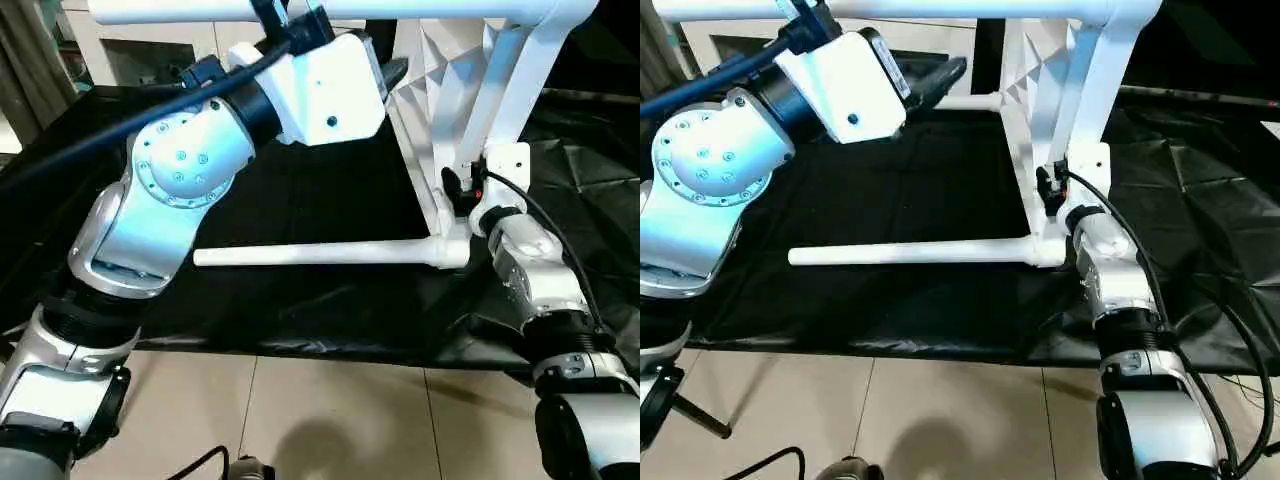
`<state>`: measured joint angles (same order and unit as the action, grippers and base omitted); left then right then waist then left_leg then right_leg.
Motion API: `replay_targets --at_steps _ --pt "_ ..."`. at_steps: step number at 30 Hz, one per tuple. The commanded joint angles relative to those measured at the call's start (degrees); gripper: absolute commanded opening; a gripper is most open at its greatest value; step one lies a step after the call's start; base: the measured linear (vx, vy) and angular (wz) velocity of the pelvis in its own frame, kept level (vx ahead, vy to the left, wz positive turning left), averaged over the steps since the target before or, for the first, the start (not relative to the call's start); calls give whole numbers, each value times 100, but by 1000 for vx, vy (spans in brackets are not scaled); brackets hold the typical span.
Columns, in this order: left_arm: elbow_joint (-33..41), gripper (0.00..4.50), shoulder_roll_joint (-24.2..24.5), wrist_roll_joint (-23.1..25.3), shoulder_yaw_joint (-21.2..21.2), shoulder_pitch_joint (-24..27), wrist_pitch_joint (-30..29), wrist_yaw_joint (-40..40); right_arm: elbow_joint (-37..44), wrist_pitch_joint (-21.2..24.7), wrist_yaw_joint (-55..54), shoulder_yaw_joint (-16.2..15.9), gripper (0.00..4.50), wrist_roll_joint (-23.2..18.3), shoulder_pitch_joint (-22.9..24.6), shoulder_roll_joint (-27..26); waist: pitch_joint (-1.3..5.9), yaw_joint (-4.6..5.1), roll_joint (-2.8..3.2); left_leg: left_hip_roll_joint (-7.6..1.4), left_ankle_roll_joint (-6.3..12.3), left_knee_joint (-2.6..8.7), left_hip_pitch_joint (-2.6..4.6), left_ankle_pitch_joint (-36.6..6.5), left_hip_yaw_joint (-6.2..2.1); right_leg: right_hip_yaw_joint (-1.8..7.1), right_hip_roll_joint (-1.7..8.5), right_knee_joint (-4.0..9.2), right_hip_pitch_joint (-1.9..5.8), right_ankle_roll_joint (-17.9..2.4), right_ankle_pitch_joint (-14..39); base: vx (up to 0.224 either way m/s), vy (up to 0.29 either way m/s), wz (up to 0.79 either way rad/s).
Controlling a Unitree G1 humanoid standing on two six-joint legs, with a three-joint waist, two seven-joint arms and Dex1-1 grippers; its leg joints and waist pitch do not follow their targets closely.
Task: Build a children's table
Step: Flip table
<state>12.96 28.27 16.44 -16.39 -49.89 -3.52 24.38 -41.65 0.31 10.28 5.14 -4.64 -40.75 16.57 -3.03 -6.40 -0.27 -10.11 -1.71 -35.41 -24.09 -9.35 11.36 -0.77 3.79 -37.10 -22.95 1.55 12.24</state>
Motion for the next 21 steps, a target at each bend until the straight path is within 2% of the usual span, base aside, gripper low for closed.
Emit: replay_targets --at_steps 1,4,9,11,14,15,19,21 --pt "-283 450 101 416 20 -134 -142 -232 -138 -150 33 -1 221 31 -157 -44 429 -12 -24 -246 -198 378 219 -913 -137 126 351 375 191 -1189 231 0 0 0" --pt "-749 450 212 813 115 -307 -397 -587 -151 -215 56 -5 206 34 -176 -71 430 -7 2 -237 -199 375 225 -915 -138 128 340 377 182 -1169 259 0 0 0" --pt "-1393 450 378 1131 160 -426 -464 -784 -209 -315 80 -19 201 54 -215 -88 435 2 14 -225 -249 382 231 -988 -146 121 329 382 173 -1192 229 0 0 0" --pt "-1700 450 469 1340 246 -403 -601 -937 -204 -417 99 -48 201 88 -232 -85 446 -2 21 -226 -239 382 216 -927 -158 119 341 361 194 -1207 90 0 0 0" --pt "-1717 450 408 1186 400 -394 -732 -945 -206 -443 116 -48 201 84 -245 -83 457 -8 28 -235 -230 377 231 -875 -157 115 345 343 190 -1273 -28 0 0 0" --pt "-1718 421 396 1185 438 -402 -742 -1007 -206 -451 120 -47 201 84 -255 -84 452 -10 19 -232 -193 376 220 -848 -156 112 341 343 199 -1319 -126 0 0 0" --pt "-1797 410 346 1169 451 -405 -726 -1000 -230 -540 133 -49 200 99 -309 -80 447 -21 20 -236 -149 376 225 -899 -153 115 350 356 191 -1338 -58 0 0 0" --pt "-1739 375 310 1166 474 -396 -739 -1010 -229 -562 141 -49 200 102 -327 -68 442 -24 19 -237 -154 380 228 -950 -153 116 355 365 189 -1347 22 0 0 0"
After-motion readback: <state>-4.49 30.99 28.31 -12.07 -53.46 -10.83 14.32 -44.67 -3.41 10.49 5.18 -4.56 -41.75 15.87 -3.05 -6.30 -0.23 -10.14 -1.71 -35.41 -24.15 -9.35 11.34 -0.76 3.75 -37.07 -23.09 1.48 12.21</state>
